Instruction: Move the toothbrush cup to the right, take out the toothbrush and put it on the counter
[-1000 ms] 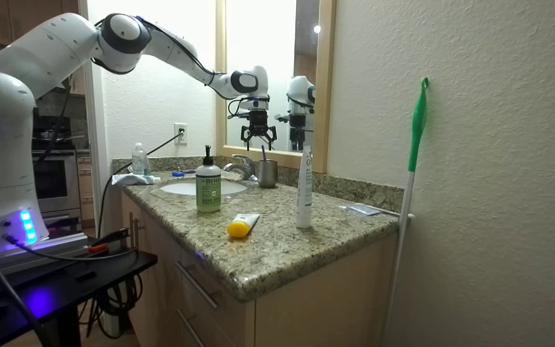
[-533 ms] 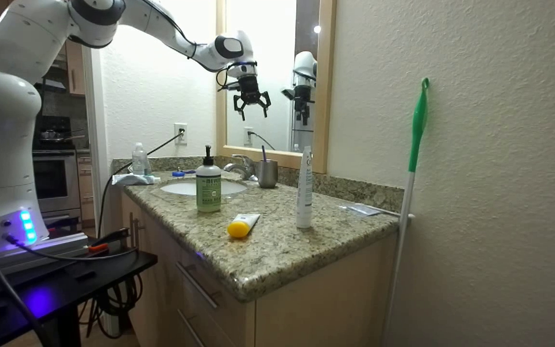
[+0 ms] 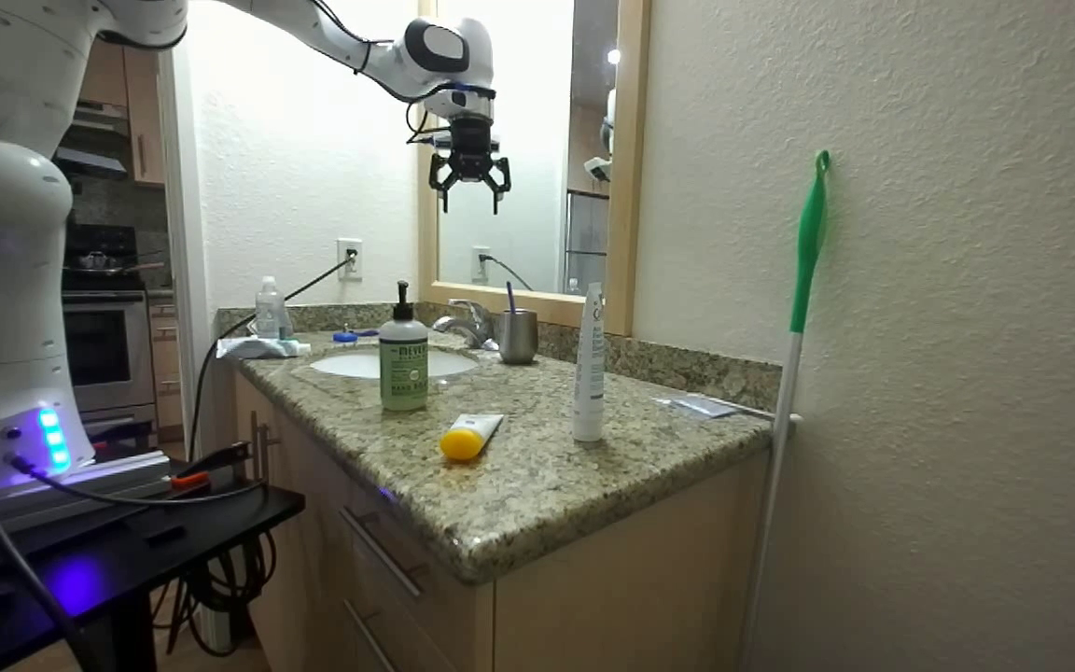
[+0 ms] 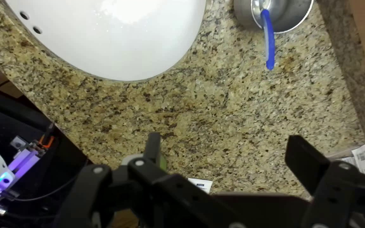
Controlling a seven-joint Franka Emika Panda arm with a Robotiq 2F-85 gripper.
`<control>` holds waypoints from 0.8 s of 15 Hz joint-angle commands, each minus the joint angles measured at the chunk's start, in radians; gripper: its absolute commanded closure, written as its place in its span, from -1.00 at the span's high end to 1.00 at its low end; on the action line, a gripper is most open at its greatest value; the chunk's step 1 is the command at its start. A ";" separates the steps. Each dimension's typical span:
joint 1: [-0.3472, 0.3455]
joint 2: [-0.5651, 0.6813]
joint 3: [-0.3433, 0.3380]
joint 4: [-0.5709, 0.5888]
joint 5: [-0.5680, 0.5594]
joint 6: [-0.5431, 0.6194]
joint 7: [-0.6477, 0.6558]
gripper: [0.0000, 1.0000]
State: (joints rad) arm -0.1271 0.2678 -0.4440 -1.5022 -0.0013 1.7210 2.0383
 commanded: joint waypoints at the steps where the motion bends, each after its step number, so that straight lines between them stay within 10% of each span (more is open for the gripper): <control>1: -0.057 -0.005 0.058 -0.001 -0.010 -0.005 0.007 1.00; 12: -0.081 0.202 0.100 0.060 -0.021 0.143 0.159 1.00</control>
State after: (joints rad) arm -0.1846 0.4710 -0.3715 -1.4489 -0.0103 1.8698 2.1930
